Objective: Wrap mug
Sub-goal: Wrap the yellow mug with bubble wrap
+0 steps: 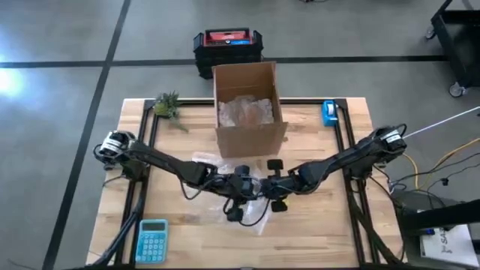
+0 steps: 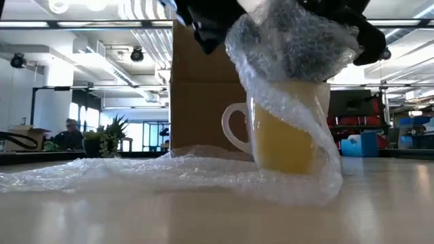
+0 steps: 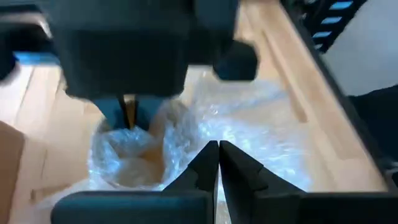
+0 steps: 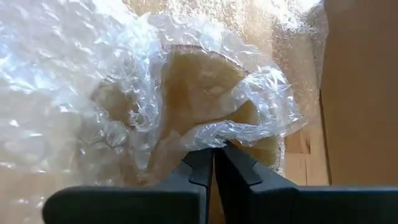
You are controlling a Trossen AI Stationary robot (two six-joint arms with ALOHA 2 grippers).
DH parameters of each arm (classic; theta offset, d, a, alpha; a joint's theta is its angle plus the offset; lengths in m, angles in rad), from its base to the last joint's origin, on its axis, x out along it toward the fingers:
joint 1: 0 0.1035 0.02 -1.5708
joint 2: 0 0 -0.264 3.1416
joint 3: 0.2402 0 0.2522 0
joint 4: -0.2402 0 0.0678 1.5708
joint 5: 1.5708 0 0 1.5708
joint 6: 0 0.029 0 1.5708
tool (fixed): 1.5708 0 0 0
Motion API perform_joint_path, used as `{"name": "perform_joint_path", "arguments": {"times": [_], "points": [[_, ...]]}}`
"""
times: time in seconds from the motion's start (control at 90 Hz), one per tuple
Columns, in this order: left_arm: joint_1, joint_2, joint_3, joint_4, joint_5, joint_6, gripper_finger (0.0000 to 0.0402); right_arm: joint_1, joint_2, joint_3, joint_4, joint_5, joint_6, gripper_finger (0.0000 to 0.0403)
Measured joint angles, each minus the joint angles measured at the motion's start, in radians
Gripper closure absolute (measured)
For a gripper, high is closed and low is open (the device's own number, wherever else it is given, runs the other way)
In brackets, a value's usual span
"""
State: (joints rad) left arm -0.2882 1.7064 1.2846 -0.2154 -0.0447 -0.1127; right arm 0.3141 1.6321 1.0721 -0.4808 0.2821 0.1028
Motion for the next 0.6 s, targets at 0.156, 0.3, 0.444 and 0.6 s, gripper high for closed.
{"name": "perform_joint_path", "arguments": {"times": [0.156, 0.3, 0.444, 0.6], "points": [[-0.001, 0.005, -0.005, -0.02, 0.109, -0.007, 0.0401, 0.0, 0.0, 0.0, 0.0, 0.002, -0.002, 0.0401], [0.002, 0.076, -0.008, 0.102, 0.157, 0.003, 0.0401, 0.0, 0.0, -0.001, 0.004, 0.006, -0.004, 0.0401], [0.026, 0.125, -0.009, 0.189, 0.001, 0.009, 0.0401, -0.001, 0.0, -0.002, 0.015, 0.005, -0.008, 0.0401], [0.04, 0.134, -0.011, 0.173, -0.246, 0.0, 0.0402, 0.0, 0.001, -0.002, 0.017, 0.006, -0.007, 0.0401]]}}
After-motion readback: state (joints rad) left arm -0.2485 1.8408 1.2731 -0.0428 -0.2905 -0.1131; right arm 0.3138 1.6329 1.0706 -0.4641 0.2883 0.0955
